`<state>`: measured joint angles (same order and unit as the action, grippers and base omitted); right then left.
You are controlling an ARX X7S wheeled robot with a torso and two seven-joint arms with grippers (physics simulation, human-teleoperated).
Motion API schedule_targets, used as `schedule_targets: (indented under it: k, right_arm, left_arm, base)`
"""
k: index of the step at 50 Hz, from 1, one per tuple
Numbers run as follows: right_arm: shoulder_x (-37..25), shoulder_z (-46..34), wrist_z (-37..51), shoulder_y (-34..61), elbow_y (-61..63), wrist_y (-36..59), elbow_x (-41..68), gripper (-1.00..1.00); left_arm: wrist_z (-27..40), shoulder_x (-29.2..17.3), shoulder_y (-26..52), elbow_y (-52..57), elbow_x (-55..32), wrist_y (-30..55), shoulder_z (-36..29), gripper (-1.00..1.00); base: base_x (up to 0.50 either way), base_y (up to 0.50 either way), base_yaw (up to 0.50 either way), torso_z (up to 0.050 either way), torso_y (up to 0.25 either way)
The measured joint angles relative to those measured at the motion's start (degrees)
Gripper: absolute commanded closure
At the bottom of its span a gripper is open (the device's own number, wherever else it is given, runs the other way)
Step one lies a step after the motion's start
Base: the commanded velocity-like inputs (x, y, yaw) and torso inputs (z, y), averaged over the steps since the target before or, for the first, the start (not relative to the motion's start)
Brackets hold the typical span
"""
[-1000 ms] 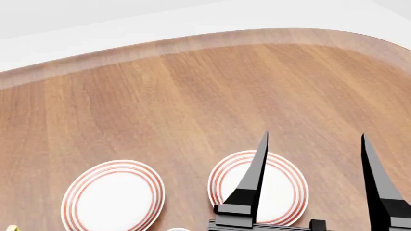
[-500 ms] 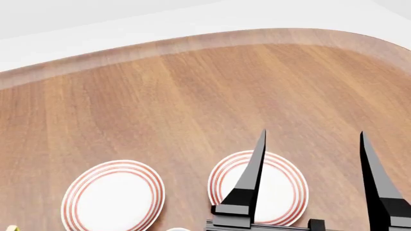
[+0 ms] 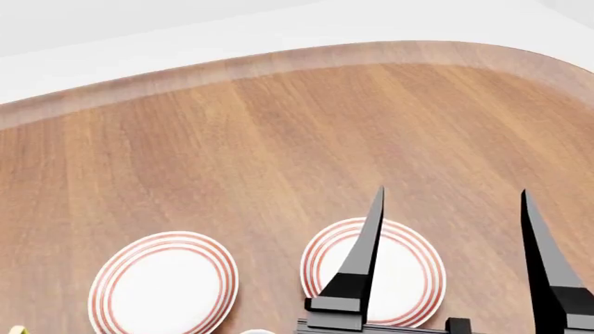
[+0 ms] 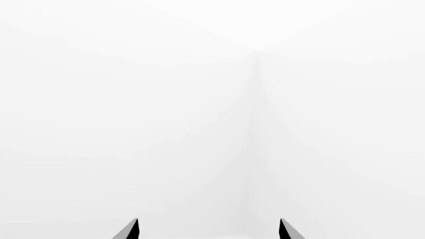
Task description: Put the white mug on the left plate.
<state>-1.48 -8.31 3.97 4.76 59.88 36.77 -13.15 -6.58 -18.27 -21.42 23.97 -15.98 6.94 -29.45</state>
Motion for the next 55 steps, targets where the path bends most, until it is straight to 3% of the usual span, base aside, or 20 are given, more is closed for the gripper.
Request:
schedule_targets:
  k: [30,55]
  right_arm:
    - [1.2,0.3,-1.7,0.3,0.1,0.2,-2.2,-1.0]
    - [1.4,0.4,-2.0,0.4,0.1,-0.1,-2.3,-1.0]
  left_arm:
    - [4.0,0.0,5.6,-3.4,7.9,8.1,-3.1,-1.0]
    - [2.1,-0.5,10.4,-6.6,11.6,9.4,-7.5,-1.0]
  base:
    - [0.0,0.0,0.0,0.0,0.0]
    - [0.0,0.0,0.0,0.0,0.0]
